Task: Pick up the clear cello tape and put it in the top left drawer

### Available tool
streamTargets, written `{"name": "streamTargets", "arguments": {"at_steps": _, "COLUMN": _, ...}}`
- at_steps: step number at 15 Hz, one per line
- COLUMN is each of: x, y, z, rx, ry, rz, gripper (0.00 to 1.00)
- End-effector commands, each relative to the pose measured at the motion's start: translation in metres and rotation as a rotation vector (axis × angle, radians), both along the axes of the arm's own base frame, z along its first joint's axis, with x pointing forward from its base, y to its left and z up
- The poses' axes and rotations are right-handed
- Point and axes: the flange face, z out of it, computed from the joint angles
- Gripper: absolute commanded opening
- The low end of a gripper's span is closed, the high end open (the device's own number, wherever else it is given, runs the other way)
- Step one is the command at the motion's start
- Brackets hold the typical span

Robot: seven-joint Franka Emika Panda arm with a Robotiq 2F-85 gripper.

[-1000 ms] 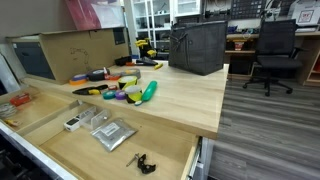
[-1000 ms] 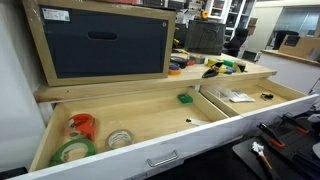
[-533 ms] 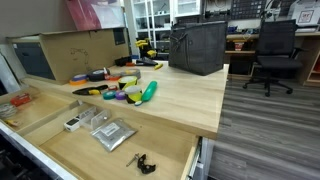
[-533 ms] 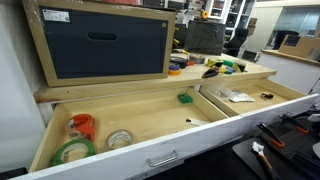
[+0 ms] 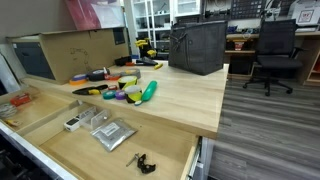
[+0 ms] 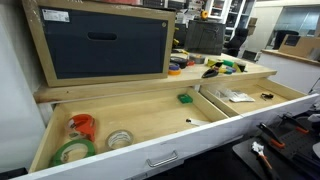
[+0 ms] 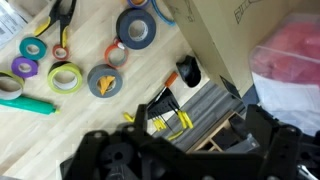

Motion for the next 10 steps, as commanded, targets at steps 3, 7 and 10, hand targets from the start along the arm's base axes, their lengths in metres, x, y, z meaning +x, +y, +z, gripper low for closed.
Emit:
{"name": "streamTargets", "arguments": {"at_steps": 3, "x": 0.004, "y": -0.028, "z": -0.038, "rx": -0.036, "ry": 0.159, "rz": 0.283, "gripper": 1.00}}
{"name": "streamTargets", "arguments": {"at_steps": 7, "x": 0.009, "y": -0.047, "z": -0.075, "rx": -0.096, "ry": 0.289, "rz": 0.469, "gripper": 1.00}}
{"name": "streamTargets", "arguments": {"at_steps": 10, "x": 0.014, "y": -0.049, "z": -0.103, "rx": -0.131, "ry": 0.382, "rz": 0.618, "gripper": 1.00}}
